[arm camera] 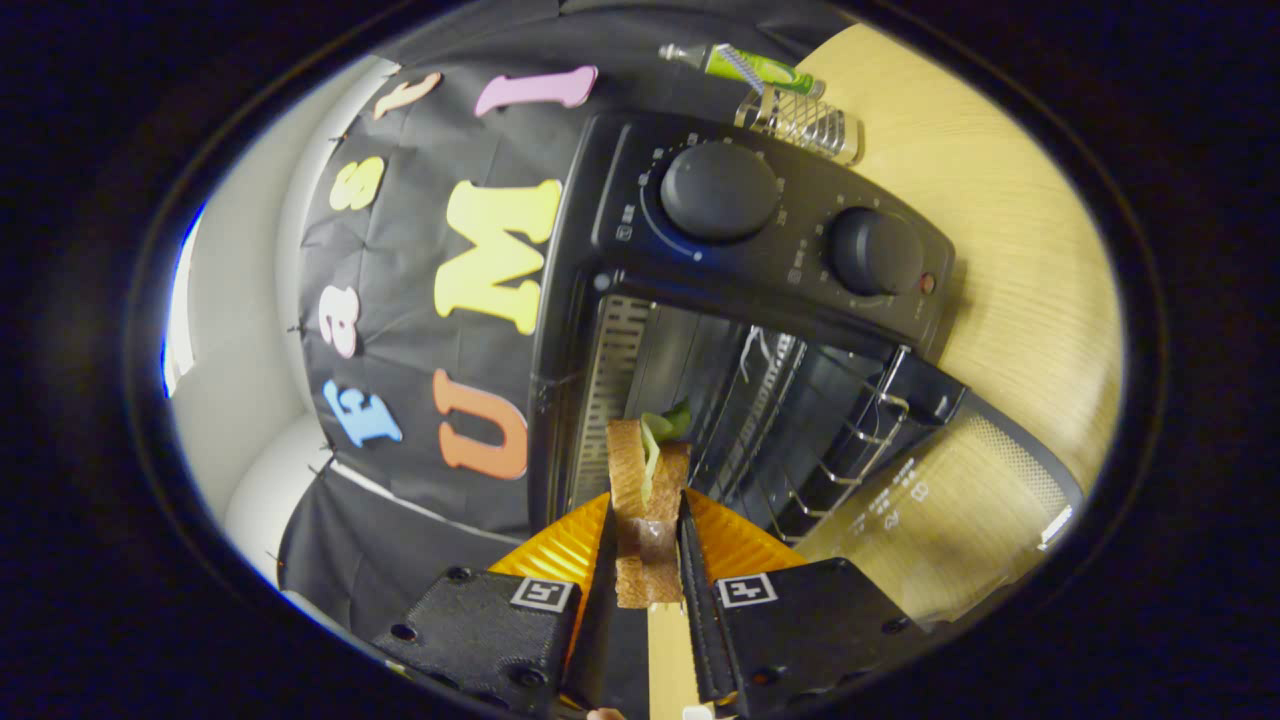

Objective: Open the toaster oven, put the food inside, and close the toaster oven door.

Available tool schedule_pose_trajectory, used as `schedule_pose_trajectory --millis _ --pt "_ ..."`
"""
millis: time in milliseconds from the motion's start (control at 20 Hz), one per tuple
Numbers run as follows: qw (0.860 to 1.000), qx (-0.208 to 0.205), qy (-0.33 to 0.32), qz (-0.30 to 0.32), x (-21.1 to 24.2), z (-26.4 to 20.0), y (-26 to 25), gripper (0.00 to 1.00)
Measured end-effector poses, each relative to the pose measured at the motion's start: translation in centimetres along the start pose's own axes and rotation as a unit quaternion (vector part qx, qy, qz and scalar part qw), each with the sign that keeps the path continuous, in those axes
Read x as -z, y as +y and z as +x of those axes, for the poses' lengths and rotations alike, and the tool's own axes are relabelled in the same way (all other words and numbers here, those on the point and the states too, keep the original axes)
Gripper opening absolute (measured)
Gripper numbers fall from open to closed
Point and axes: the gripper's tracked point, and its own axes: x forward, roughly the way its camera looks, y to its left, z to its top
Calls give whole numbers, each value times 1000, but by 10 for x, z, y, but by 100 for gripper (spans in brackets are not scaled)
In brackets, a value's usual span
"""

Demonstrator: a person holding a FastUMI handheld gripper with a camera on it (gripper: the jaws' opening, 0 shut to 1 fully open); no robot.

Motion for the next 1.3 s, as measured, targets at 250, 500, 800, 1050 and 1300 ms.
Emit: schedule_pose_trajectory --millis 250,500,800,1050,1300 --pt "998 31 -43 30 -5 41 -13 39" --pt "991 86 -1 -105 29 54 -21 39" --pt "940 139 36 -309 34 55 -29 60" --pt "873 167 47 -455 18 53 -48 96" --pt "848 161 49 -503 19 48 -37 97"
